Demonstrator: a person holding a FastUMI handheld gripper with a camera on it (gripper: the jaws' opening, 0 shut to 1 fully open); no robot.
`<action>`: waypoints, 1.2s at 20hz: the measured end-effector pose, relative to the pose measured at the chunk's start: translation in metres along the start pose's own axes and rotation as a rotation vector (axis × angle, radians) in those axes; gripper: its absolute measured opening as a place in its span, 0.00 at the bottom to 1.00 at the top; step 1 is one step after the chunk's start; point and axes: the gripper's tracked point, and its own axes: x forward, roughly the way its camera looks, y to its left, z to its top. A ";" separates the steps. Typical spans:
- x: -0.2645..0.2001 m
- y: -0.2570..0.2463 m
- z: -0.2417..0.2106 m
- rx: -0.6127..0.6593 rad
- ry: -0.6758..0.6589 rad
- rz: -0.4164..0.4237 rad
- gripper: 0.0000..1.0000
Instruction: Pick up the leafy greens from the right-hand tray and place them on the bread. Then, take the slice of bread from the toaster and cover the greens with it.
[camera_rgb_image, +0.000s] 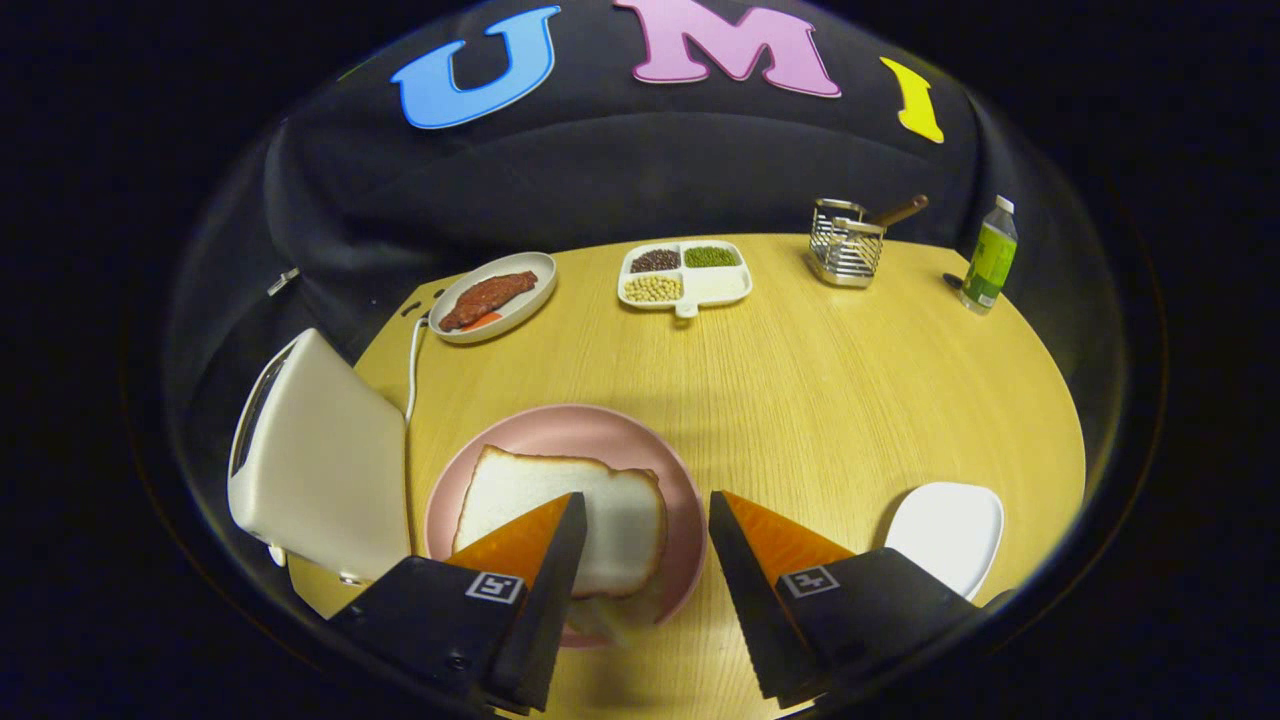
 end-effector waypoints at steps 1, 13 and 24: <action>-0.007 0.001 0.005 -0.020 -0.022 0.016 0.84; -0.127 -0.012 0.118 -0.128 -0.302 0.095 0.98; -0.225 -0.050 0.174 -0.225 -0.459 0.154 0.98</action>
